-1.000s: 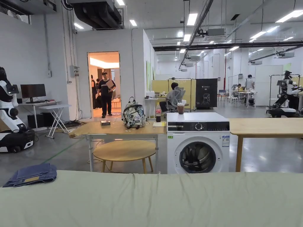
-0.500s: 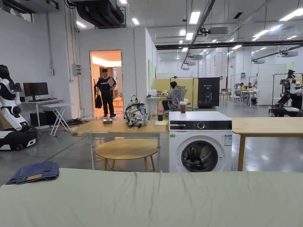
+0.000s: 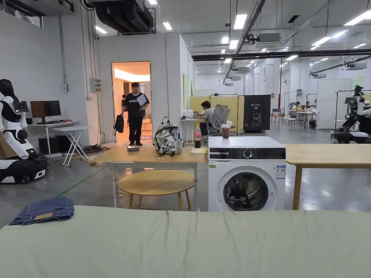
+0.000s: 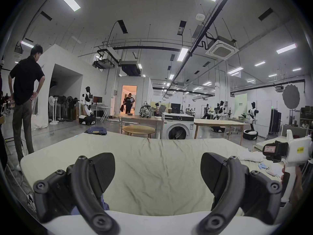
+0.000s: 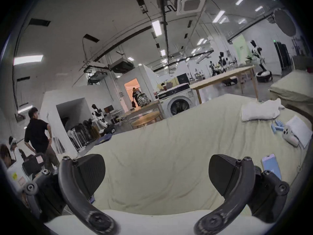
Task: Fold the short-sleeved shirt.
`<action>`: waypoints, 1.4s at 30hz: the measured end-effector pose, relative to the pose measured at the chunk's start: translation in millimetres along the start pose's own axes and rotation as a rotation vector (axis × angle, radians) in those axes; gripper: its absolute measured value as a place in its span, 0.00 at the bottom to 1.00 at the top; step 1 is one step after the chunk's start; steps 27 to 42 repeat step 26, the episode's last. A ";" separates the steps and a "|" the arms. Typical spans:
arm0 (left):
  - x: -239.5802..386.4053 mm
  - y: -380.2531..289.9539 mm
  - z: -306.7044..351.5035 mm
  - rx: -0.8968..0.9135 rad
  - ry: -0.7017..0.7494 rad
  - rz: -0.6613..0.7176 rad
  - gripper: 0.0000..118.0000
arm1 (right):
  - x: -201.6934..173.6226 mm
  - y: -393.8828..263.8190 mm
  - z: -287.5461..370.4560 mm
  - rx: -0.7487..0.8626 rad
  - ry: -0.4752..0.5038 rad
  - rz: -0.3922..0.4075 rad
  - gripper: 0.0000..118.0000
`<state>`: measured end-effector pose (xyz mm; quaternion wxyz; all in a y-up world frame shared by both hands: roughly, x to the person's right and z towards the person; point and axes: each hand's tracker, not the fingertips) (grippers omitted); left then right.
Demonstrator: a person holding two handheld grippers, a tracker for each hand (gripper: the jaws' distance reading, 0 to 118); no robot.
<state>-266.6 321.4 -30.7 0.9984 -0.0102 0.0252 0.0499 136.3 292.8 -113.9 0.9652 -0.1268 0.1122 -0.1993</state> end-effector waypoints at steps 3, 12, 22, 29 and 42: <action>-0.9 0.6 -0.2 0.000 -0.005 0.012 0.88 | -1.3 0.9 -1.8 -0.003 -0.049 -0.003 1.00; -2.3 -1.7 -3.3 -0.017 -0.018 0.040 0.88 | -0.7 -2.8 -4.5 -0.020 -0.040 -0.035 1.00; -3.1 -2.7 -4.9 -0.031 -0.016 0.042 0.88 | -12.0 -11.3 -13.1 -0.046 -0.096 0.014 1.00; 0.1 -2.8 -6.3 -0.033 -0.028 0.039 0.88 | -19.1 -14.7 -14.8 -0.037 -0.066 0.047 1.00; 0.1 -2.8 -6.3 -0.033 -0.028 0.039 0.88 | -19.1 -14.7 -14.8 -0.037 -0.066 0.047 1.00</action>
